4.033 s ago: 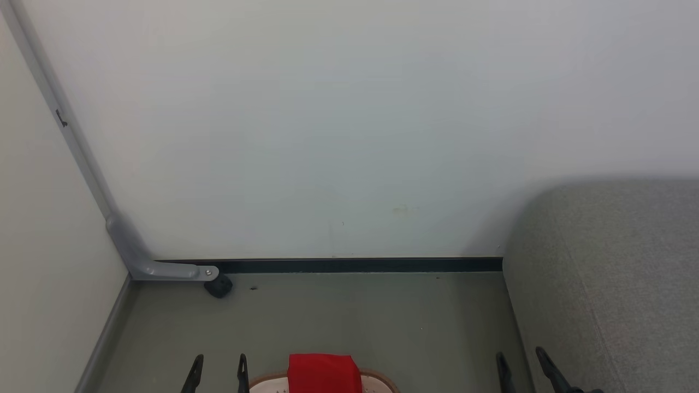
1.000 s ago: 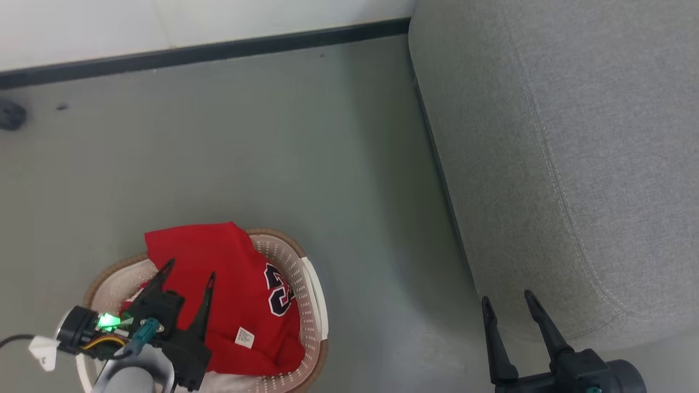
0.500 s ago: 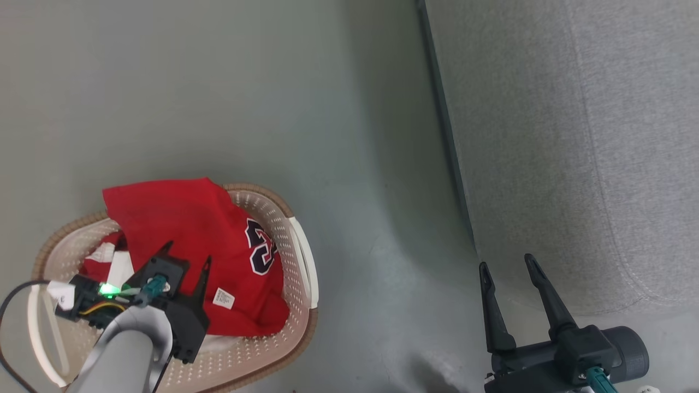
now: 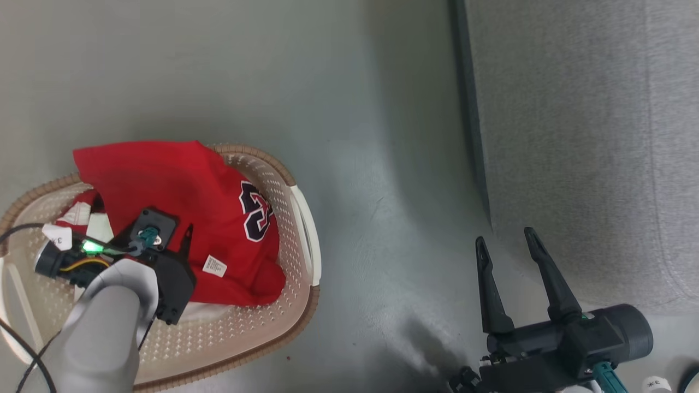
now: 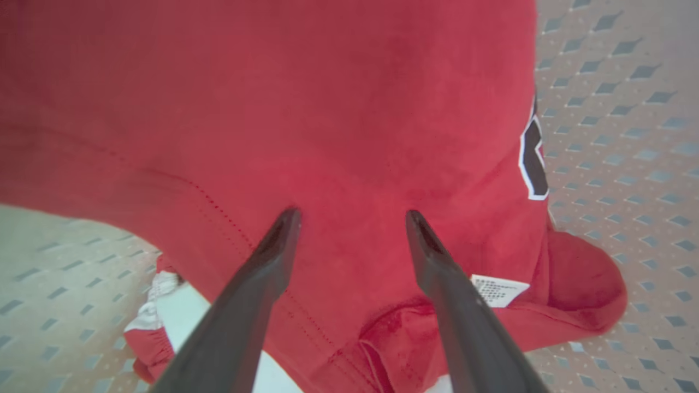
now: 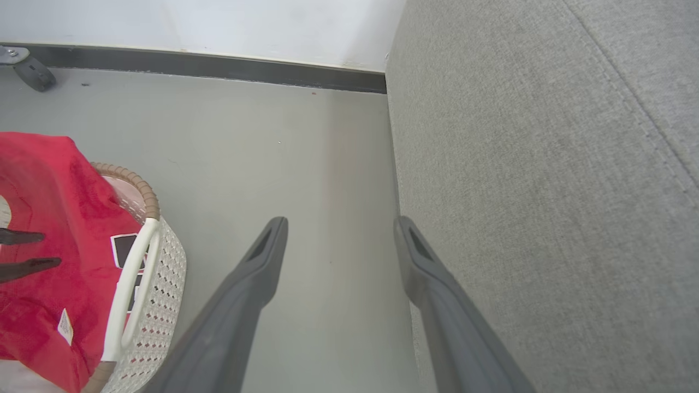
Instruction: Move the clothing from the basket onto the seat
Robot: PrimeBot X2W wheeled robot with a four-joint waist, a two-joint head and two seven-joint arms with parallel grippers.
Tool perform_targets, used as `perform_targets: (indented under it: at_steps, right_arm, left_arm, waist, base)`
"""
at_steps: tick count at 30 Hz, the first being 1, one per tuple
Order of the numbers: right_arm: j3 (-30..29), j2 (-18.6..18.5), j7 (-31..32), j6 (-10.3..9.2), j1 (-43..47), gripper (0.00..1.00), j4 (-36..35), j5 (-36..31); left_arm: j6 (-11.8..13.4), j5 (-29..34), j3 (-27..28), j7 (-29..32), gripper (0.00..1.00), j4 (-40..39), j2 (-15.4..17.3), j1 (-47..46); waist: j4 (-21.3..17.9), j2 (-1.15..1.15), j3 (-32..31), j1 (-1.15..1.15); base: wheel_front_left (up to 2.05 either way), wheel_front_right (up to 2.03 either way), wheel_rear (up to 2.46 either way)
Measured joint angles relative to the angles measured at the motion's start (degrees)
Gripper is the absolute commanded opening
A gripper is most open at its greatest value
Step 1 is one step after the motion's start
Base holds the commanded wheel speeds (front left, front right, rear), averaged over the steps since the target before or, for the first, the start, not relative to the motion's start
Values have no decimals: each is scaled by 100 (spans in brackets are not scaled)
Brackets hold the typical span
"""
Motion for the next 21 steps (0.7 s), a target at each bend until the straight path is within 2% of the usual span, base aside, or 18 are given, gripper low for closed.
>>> perform_targets:
  at_steps: [10,13,21]
  right_arm:
    - [168,8,0,-1,-219,100,-326,-167]
    - [193,18,0,-1,-220,100,-408,-192]
    - [163,19,-11,-24,-129,100,-636,-241]
  left_arm:
    - [-2,426,-419,148,100,468,20,-405]
    - [9,563,-513,233,100,691,-67,-517]
    - [326,583,-513,397,100,1029,-296,-710]
  waist:
    - [73,0,462,0]
    - [50,0,529,0]
    - [10,-1,541,0]
  base:
    - [0,0,0]
    - [0,0,0]
    - [0,0,0]
